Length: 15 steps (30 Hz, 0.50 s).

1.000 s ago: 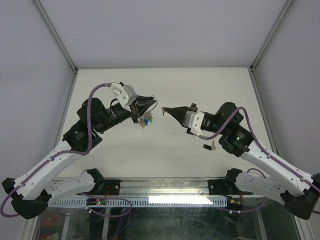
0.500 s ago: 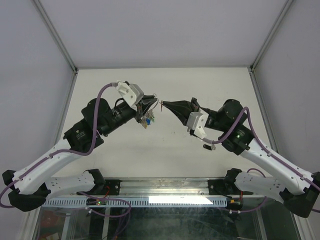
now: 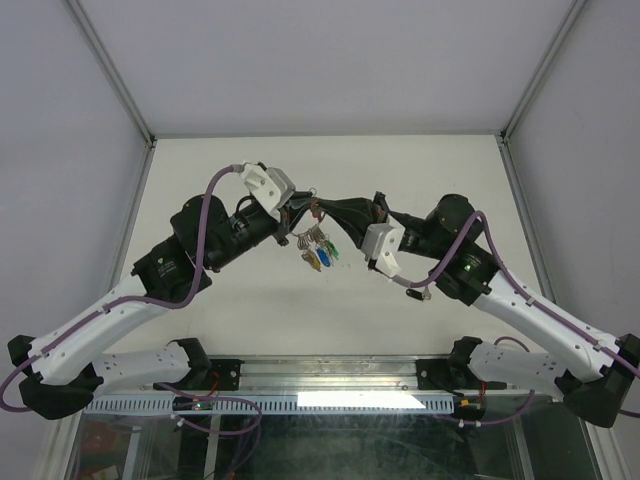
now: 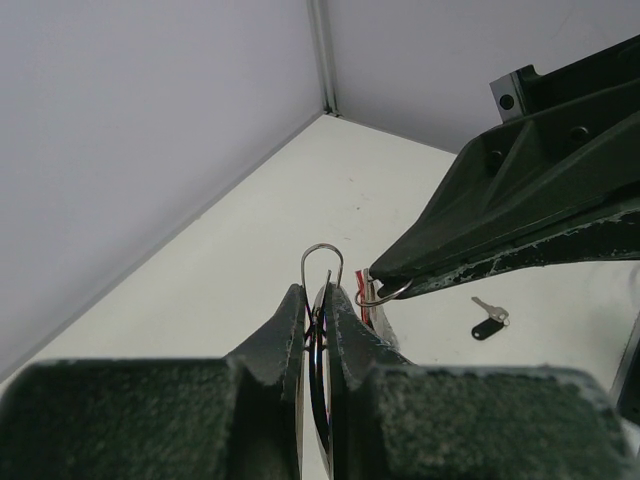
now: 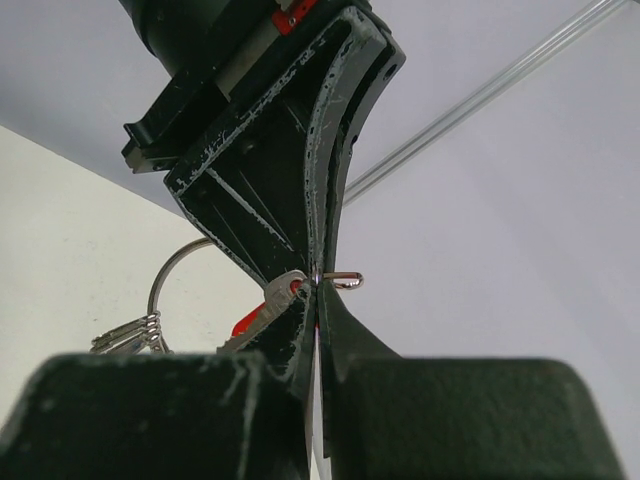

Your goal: Put the keys on the keyring

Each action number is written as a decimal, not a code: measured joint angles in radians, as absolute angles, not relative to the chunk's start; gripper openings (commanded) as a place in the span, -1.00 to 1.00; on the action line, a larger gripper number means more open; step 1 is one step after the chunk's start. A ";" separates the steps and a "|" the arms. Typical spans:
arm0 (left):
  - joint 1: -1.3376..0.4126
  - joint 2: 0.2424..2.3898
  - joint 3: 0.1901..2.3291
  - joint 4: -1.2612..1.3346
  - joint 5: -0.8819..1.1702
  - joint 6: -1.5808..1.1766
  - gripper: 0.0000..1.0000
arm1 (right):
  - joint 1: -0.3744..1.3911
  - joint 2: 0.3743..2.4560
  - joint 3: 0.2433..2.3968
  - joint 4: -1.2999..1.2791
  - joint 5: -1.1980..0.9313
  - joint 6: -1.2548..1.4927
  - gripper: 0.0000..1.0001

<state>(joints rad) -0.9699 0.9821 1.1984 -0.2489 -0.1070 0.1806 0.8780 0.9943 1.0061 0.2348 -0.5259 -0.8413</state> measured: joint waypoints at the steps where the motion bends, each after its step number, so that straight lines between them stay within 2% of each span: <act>1: -0.970 0.982 1.199 -0.249 -0.107 0.182 -1.00 | 0.879 0.995 1.006 0.235 -0.524 -0.845 -1.00; 15: -0.976 0.982 1.204 -0.258 -0.115 0.199 -1.00 | 0.889 0.998 1.006 0.234 -0.478 -0.871 -1.00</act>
